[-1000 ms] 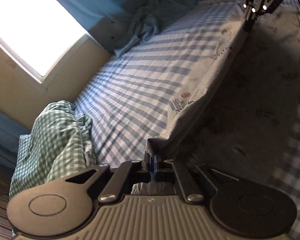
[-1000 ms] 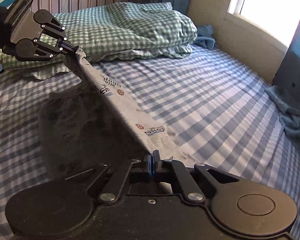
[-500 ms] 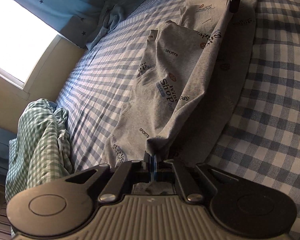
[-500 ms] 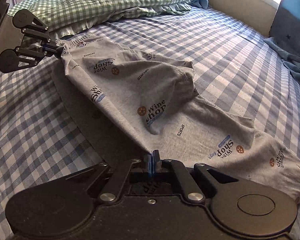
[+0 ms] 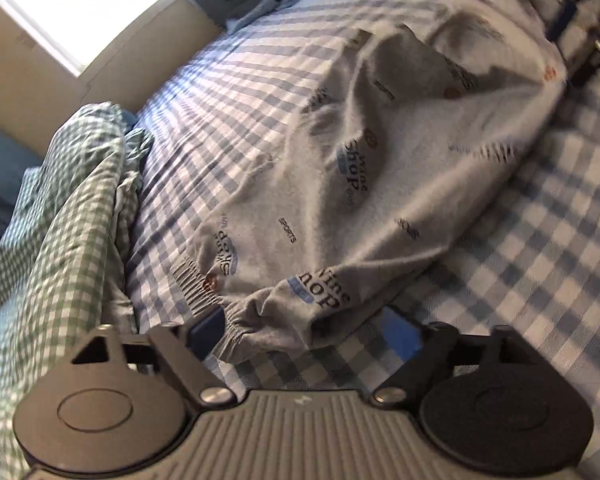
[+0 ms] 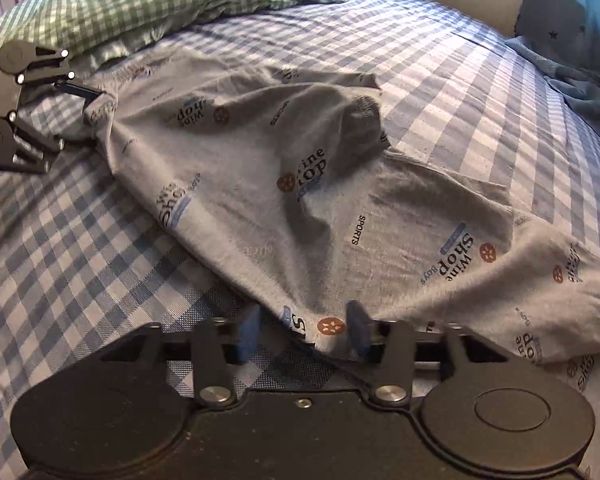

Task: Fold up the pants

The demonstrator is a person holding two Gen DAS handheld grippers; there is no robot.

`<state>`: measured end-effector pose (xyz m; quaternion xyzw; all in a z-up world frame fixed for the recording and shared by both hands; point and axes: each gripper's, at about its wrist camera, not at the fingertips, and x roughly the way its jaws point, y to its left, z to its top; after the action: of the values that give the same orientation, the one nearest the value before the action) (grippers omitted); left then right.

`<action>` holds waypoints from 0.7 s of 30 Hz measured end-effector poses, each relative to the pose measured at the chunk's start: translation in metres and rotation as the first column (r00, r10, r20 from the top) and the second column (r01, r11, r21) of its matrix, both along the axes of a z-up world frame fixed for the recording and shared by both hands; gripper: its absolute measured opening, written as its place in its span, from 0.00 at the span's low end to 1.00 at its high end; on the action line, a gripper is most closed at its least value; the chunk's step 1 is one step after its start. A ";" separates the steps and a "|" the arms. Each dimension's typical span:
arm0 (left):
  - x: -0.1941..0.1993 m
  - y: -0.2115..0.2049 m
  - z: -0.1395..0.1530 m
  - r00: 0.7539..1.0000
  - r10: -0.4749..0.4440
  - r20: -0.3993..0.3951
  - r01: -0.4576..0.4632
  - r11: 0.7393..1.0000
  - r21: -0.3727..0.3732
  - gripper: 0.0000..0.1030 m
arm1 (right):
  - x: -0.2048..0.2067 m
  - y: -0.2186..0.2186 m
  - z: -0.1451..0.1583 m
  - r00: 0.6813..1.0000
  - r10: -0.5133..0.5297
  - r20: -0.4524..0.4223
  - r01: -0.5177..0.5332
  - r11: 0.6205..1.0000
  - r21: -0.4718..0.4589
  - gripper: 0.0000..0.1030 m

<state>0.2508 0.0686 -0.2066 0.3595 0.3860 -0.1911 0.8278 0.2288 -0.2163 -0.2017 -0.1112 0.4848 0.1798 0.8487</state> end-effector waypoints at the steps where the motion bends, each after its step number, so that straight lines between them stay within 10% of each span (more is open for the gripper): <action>1: 0.000 -0.003 0.009 0.999 0.049 -0.004 -0.049 0.998 -0.043 1.00 | -0.006 -0.009 0.007 0.999 -0.040 0.011 0.040 0.999 0.004 0.73; 7: 0.001 -0.061 0.037 0.971 0.227 -0.071 -0.237 0.940 -0.245 1.00 | -0.050 -0.088 0.033 0.925 -0.378 0.033 0.374 0.923 0.089 0.99; 12: -0.011 -0.175 0.043 0.996 0.077 -0.052 -0.089 0.946 -0.311 1.00 | -0.082 -0.168 0.035 0.771 -0.636 -0.033 0.629 0.752 0.196 0.99; 16: -0.022 -0.270 0.032 0.998 -0.056 0.010 0.057 0.977 -0.206 1.00 | -0.089 -0.230 0.029 0.685 -0.723 -0.093 0.711 0.635 0.303 0.99; 21: -0.041 -0.362 -0.002 0.966 -0.231 0.113 0.231 0.973 0.020 0.93 | -0.060 -0.306 0.020 0.682 -0.716 -0.150 0.708 0.595 0.382 0.99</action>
<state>0.2100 -0.2938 -0.2087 0.4152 0.2941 -0.2640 0.8194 0.1692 -0.5223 -0.1813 0.2702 0.4314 -0.0771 0.8573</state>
